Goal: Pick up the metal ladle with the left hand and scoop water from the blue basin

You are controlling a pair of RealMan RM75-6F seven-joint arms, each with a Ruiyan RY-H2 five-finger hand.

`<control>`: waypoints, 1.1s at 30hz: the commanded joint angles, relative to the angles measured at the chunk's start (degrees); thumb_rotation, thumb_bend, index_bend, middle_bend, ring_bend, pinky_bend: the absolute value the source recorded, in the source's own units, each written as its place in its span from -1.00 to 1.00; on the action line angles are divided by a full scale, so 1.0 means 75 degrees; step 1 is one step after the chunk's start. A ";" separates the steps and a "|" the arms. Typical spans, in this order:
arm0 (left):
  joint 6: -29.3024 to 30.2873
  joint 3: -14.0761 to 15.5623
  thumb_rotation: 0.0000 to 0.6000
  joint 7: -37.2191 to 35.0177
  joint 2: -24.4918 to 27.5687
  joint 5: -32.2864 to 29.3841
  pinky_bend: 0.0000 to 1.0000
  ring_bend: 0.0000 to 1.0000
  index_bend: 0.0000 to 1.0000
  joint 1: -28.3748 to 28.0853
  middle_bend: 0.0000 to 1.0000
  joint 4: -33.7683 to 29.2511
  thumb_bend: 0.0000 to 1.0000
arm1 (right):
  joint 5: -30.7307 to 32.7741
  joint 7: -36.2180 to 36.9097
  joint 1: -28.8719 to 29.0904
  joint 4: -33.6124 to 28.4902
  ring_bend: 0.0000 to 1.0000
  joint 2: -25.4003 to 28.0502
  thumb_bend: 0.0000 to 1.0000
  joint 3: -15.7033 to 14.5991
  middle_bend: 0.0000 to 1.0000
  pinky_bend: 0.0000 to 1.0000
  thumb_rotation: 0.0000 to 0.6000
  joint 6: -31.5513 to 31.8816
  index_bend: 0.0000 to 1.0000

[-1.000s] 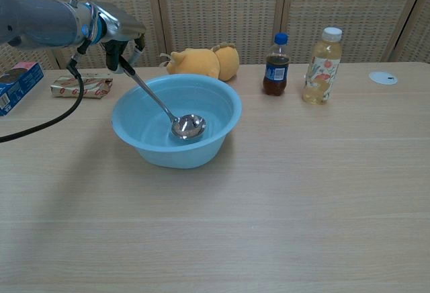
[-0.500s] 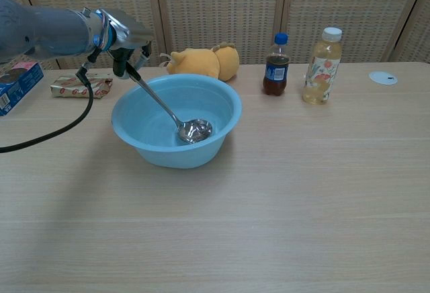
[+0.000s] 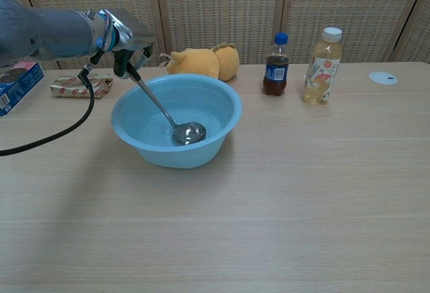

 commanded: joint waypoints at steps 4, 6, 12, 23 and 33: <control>0.0015 -0.0079 1.00 0.0001 -0.0026 -0.0063 1.00 0.95 0.78 -0.0002 1.00 -0.0019 -0.05 | 0.0004 0.0015 -0.0004 0.0015 -1.00 0.0002 -1.00 0.0006 -1.00 -1.00 1.00 0.0006 -1.00; 0.0007 -0.0143 1.00 -0.0057 0.0006 -0.0081 1.00 0.95 0.78 0.0003 1.00 -0.0045 -0.04 | 0.0010 0.0025 -0.0004 0.0024 -1.00 0.0004 -1.00 0.0006 -1.00 -1.00 1.00 -0.0002 -1.00; -0.0080 -0.0424 1.00 -0.0418 0.0377 -0.0159 1.00 0.96 0.79 0.0052 1.00 -0.0381 0.01 | 0.0008 0.0023 0.0001 0.0027 -1.00 0.0000 -1.00 0.0006 -1.00 -1.00 1.00 -0.0010 -1.00; -0.0496 -0.0700 1.00 -0.1009 0.1366 -0.0781 1.00 0.96 0.80 0.0008 1.00 -0.1320 0.05 | 0.0014 -0.0115 0.0023 -0.0009 -1.00 -0.0042 -1.00 -0.0014 -1.00 -1.00 1.00 -0.0036 -1.00; -0.0351 -0.0426 1.00 -0.0708 0.2202 -0.1825 1.00 0.95 0.80 -0.0492 1.00 -0.2112 0.05 | 0.0042 -0.0184 0.0037 -0.0021 -1.00 -0.0061 -1.00 -0.0011 -1.00 -1.00 1.00 -0.0048 -1.00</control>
